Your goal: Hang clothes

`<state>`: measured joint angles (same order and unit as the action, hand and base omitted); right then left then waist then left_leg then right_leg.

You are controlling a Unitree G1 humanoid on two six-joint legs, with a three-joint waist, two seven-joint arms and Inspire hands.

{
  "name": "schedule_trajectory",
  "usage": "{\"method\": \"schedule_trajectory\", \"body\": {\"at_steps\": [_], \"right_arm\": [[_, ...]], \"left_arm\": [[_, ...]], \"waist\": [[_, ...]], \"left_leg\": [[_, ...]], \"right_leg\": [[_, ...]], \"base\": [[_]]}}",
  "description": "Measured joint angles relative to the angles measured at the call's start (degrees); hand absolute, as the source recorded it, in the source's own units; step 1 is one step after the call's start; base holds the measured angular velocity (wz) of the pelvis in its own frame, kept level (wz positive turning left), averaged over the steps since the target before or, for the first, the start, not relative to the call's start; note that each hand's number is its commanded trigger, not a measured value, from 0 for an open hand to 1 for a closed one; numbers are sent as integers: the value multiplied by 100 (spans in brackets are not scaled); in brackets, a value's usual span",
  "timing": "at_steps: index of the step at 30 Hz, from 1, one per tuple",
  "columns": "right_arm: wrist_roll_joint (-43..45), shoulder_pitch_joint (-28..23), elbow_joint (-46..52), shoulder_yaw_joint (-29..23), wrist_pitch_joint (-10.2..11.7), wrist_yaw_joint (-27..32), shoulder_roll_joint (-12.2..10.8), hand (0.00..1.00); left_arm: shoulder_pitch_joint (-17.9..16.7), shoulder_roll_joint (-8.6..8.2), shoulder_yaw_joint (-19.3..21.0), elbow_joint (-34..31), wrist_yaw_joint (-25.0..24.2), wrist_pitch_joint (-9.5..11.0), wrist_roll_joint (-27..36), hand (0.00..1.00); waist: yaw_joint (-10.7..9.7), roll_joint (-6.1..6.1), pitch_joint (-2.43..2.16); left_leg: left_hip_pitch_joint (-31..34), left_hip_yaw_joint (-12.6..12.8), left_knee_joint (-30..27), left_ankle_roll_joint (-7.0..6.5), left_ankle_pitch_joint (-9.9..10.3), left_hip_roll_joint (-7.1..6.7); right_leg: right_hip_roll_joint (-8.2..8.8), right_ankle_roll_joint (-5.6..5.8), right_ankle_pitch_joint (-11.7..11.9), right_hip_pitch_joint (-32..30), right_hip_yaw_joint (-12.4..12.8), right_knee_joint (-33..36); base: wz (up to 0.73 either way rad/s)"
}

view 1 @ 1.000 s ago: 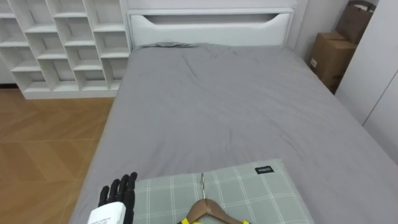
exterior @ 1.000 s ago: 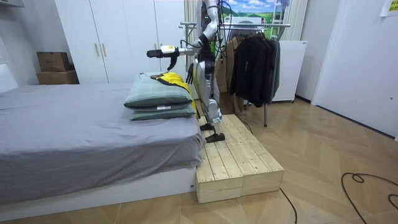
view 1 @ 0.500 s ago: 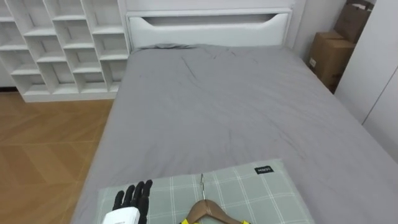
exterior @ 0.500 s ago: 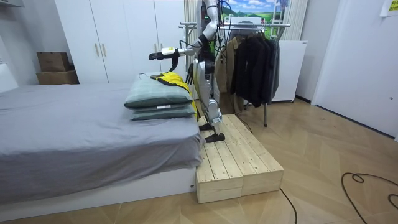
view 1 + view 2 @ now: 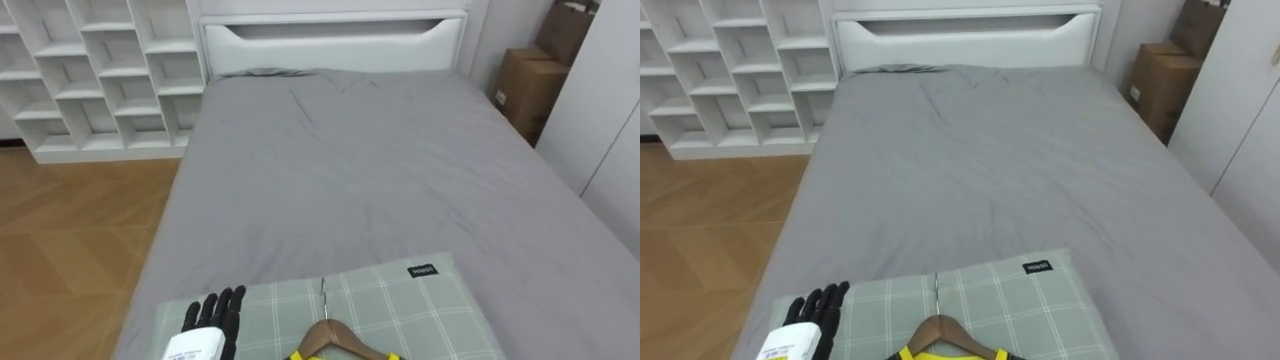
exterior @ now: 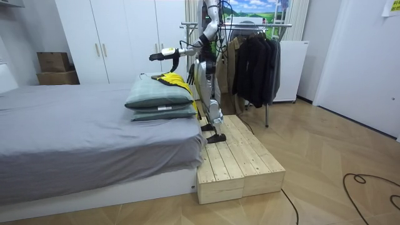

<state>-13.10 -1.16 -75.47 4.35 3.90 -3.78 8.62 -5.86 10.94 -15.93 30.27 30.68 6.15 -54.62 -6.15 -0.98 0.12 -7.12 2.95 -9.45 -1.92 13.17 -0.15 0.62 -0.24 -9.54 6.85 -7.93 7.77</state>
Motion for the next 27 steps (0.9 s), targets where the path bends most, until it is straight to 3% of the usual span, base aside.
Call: {"method": "schedule_trajectory", "body": {"at_steps": [8, 14, 16, 20, 27], "right_arm": [[-246, -8, -4, 2, -16, 9, 7, 0], [-260, 115, -58, 98, -22, -16, 44, 0], [-247, 224, -93, 165, -26, -14, 59, 0], [-229, 363, -200, 289, -26, -5, 81, 0], [-266, 662, -426, 529, -26, -8, 68, 0]], "left_arm": [[287, 1, 2, 145, 19, -3, 125, 0], [462, 0, 122, 233, 19, -26, 323, 0], [730, 13, 239, 306, 23, -34, 393, 0], [1287, 51, 346, 753, 266, -54, 621, 0], [1736, -38, 322, 1596, 276, -74, 1129, 0]], "waist": [[-147, -65, -2], [-140, -78, -31], [-132, -71, -25], [-155, -104, 32], [-198, -76, 64]], "left_leg": [[12, 24, 21, 0, 0, 36], [354, 30, -36, -4, -32, 32], [492, 27, -38, -13, -83, 29], [625, 38, -8, -14, -131, 24], [989, 63, -12, -5, -203, 33]], "right_leg": [[-1, 0, 1, -46, 2, 2], [8, -10, 37, -386, -8, 58], [21, -13, 67, -554, -10, 88], [29, -18, 109, -704, 6, 86], [20, -47, 180, -1063, 2, 88]], "base": [[-1], [0], [0], [-2], [-2]]}}
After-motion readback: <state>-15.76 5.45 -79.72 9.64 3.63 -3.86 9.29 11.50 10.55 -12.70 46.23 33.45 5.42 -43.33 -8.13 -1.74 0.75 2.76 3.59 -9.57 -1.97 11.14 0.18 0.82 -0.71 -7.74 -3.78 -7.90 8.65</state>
